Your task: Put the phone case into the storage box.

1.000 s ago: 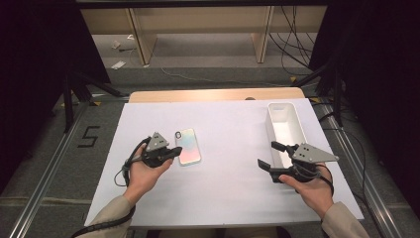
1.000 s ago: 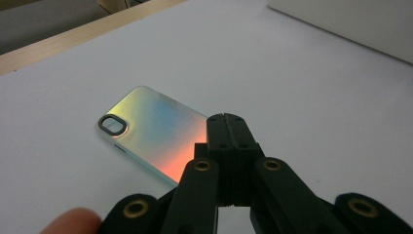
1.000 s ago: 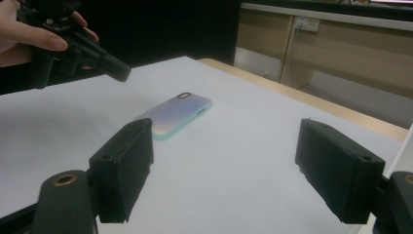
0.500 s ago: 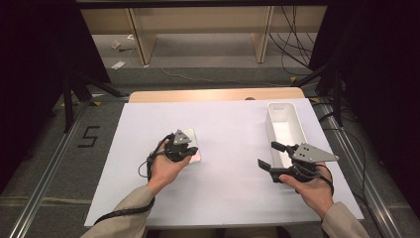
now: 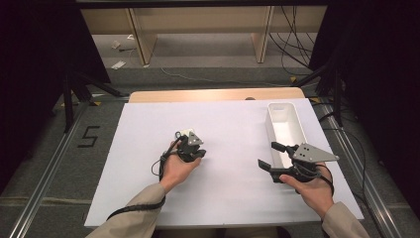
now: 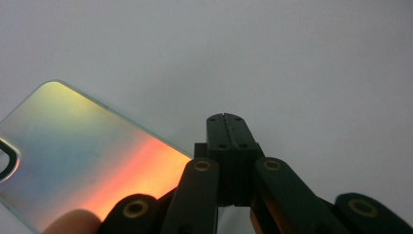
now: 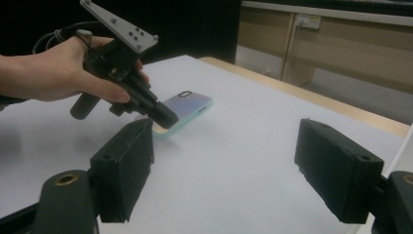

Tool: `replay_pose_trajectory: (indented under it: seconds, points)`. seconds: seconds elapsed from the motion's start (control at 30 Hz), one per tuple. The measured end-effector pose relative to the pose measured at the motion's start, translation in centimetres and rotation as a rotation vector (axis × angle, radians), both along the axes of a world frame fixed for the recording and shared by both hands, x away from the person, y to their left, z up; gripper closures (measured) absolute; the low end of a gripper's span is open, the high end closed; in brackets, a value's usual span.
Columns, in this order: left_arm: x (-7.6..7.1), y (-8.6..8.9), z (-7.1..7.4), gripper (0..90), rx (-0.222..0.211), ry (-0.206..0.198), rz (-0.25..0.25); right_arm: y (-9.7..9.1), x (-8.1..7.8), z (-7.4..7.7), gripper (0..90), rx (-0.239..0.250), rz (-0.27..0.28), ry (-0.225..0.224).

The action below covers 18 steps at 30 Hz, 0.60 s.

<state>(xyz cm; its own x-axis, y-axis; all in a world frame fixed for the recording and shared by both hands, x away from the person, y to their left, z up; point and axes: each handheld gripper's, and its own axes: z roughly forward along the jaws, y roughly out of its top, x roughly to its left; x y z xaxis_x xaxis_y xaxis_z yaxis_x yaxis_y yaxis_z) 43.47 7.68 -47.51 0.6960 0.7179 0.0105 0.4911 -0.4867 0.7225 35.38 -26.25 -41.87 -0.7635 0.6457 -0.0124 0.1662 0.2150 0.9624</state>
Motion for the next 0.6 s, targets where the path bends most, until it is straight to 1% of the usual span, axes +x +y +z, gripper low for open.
replay_pose_trajectory:
  seconds: [0.2, 0.33, 0.53, 0.6]
  points:
    - [0.01, -0.26, -0.48, 89.8, 0.019, 0.012, -0.006, -0.02, 0.01, -0.03, 22.9, -0.002, 0.0, 0.003]
    - [-0.02, -0.36, -0.76, 89.7, 0.036, 0.014, -0.011, 0.01, 0.0, -0.07, 22.9, -0.002, 0.002, 0.009]
    - [0.04, -0.54, -0.91, 89.8, 0.034, 0.019, -0.005, 0.03, 0.04, -0.14, 22.9, -0.002, 0.004, 0.012]
    - [0.01, -0.67, -0.93, 89.8, 0.041, 0.022, -0.004, 0.03, 0.04, -0.13, 23.0, -0.002, 0.003, 0.011]
